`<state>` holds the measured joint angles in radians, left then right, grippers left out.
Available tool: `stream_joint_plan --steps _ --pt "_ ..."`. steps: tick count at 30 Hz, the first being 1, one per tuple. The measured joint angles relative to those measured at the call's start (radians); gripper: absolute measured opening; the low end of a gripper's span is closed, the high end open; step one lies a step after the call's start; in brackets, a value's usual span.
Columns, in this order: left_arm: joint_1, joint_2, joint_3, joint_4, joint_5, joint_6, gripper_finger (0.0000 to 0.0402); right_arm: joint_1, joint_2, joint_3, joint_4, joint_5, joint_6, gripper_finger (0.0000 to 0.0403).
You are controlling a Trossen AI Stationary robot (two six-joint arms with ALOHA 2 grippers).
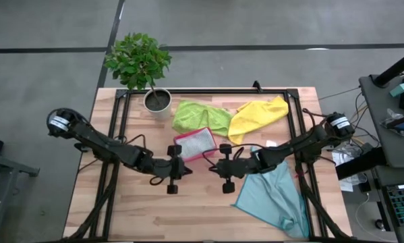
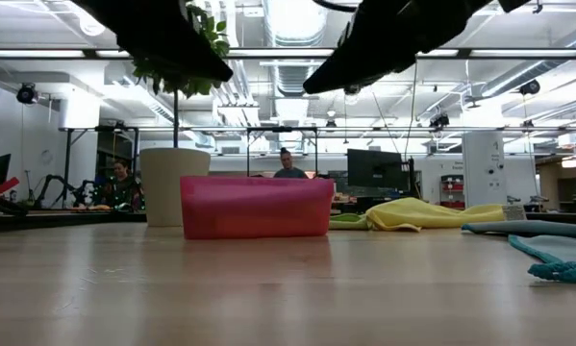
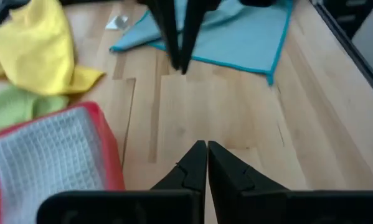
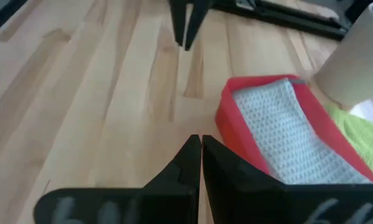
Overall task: Fold microfiber towels
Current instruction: Fold the blue microfiber cloth
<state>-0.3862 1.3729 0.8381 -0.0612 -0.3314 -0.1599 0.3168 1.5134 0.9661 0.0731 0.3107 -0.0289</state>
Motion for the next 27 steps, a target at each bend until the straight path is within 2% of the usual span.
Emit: stream_joint_plan --steps 4,11,13,14,16,17,19,21,24,27 --pt "0.009 -0.016 -0.004 0.003 -0.047 0.044 0.0000 -0.005 -0.004 -0.036 0.066 0.006 -0.033 0.0009" --pt "0.027 -0.008 -0.012 0.004 -0.099 0.036 0.0000 -0.017 -0.008 -0.055 0.013 0.028 0.001 0.0009" --pt "0.027 -0.003 -0.014 0.006 -0.100 0.036 0.0000 -0.018 -0.025 -0.055 -0.108 0.108 0.048 0.0009" --pt "0.027 0.000 -0.014 0.016 -0.102 0.037 0.0000 -0.018 -0.037 -0.047 -0.224 0.166 0.095 0.0009" --pt "0.027 0.003 -0.014 0.035 -0.104 0.036 0.0000 -0.019 -0.059 -0.007 -0.570 0.261 0.260 0.0009" --pt "0.027 0.003 -0.014 0.043 -0.105 0.036 0.0000 -0.028 -0.067 0.020 -0.762 0.271 0.371 0.0009" --pt "0.027 0.003 -0.014 0.063 -0.106 0.036 0.0000 -0.054 -0.078 0.062 -1.071 0.168 0.590 0.0009" --pt "0.027 0.005 -0.015 0.080 -0.129 0.037 0.0000 -0.074 -0.092 0.063 -1.238 0.022 0.732 0.0009" --pt "0.027 0.005 -0.015 0.122 -0.185 0.038 0.0000 -0.070 -0.126 0.024 -1.285 -0.036 0.859 0.0009" --pt "0.027 0.005 -0.016 0.143 -0.207 0.061 0.0000 -0.067 -0.175 -0.014 -1.260 -0.095 0.903 0.0009"
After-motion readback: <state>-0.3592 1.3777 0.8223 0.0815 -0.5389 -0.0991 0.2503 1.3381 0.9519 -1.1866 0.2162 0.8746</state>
